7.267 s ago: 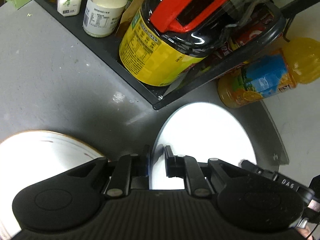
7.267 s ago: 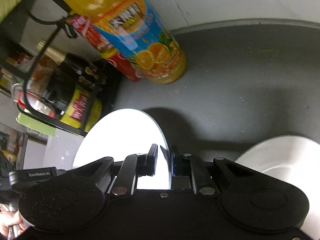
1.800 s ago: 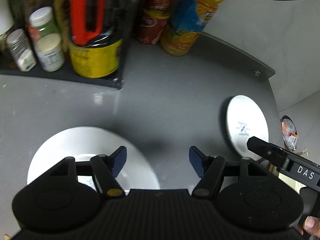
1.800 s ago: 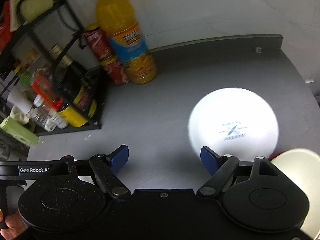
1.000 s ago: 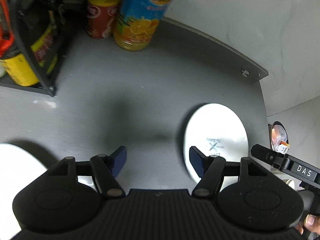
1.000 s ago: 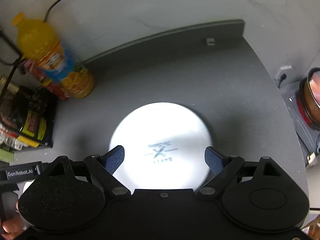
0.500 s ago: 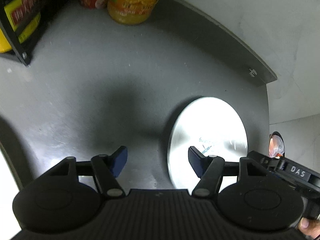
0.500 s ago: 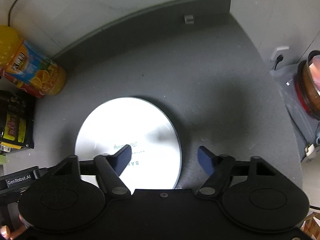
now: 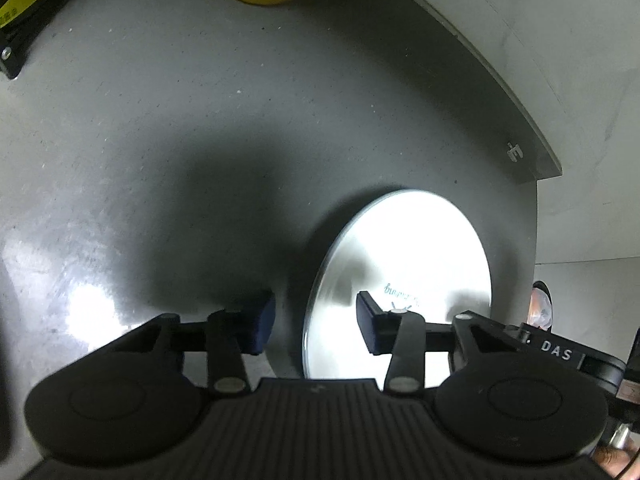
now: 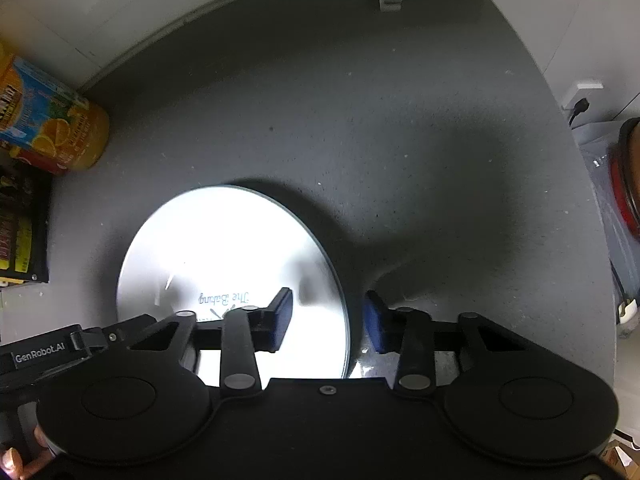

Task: Organize plates and bowls
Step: 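Grasp the rim of the 'BAKERY' plate with both grippers, then lift the 'BAKERY' plate and carry it over the plate stack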

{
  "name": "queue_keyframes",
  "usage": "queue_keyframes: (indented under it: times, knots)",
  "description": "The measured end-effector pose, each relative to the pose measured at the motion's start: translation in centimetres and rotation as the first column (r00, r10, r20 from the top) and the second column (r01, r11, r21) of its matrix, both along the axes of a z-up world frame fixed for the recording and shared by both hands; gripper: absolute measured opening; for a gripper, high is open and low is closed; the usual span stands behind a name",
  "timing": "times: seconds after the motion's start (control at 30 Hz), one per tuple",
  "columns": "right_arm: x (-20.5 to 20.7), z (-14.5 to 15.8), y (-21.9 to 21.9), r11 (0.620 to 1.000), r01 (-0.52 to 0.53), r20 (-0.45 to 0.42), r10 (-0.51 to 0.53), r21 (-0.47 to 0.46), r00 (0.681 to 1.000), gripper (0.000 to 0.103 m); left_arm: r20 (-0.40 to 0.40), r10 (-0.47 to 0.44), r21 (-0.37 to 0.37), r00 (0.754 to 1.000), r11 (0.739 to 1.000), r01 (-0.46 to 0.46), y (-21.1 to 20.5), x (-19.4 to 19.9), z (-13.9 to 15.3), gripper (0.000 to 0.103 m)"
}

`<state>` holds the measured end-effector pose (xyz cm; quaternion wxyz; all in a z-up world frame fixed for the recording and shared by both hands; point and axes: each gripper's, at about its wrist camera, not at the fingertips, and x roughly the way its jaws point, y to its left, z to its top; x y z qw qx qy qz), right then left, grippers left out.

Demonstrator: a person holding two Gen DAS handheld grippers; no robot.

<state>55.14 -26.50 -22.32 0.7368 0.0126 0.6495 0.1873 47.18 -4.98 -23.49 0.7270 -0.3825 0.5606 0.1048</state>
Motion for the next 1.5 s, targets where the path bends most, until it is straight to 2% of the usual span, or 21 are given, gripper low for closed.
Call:
queue_keyframes:
  times: [0.17,0.23,0.27,0.33,0.47,0.67,0.9,1.13,1.5]
  knots:
    - [0.0,-0.5,0.4,1.000,-0.022,-0.007,0.022,0.012,1.000,0.034,-0.010,-0.004,0.002,1.000,1.000,0.004,0.0,0.2,-0.2,0.023]
    - [0.1,-0.6,0.4,1.000,-0.022,-0.010,0.022,0.010,1.000,0.032,-0.011,-0.004,0.003,1.000,1.000,0.005,0.1,0.1,-0.2,0.017]
    - [0.2,-0.6,0.3,1.000,-0.021,-0.007,0.021,0.001,1.000,0.026,-0.013,-0.003,0.003,1.000,1.000,0.003,0.1,0.2,-0.3,0.016]
    - [0.3,-0.3,0.3,0.999,-0.035,0.012,0.035,0.007,0.999,0.023,-0.025,0.002,-0.046,1.000,0.999,-0.003,0.1,0.3,-0.8,0.010]
    - [0.2,0.7,0.2,0.997,-0.058,0.049,0.056,0.041,0.997,0.016,-0.022,-0.018,-0.007,1.000,1.000,0.018,0.0,0.5,-0.4,0.010]
    - [0.1,2.6,0.8,0.993,-0.072,0.085,0.063,0.098,0.994,0.009,0.000,0.000,0.011,1.000,1.000,0.000,1.3,0.5,0.6,0.010]
    - [-0.2,5.0,3.5,0.985,-0.123,0.134,0.107,0.120,0.985,0.008,0.050,0.036,0.014,0.998,0.999,-0.037,3.9,-0.8,2.1,0.010]
    - [-2.1,7.1,6.0,0.979,-0.131,0.179,0.103,0.153,0.978,0.008,0.091,0.050,0.024,0.995,0.998,-0.053,6.3,-2.6,4.0,0.010]
    - [-6.4,8.9,8.6,0.974,-0.100,0.194,0.061,0.202,0.979,0.008,0.109,0.031,0.026,0.994,0.999,-0.034,10.0,-6.8,6.0,0.010]
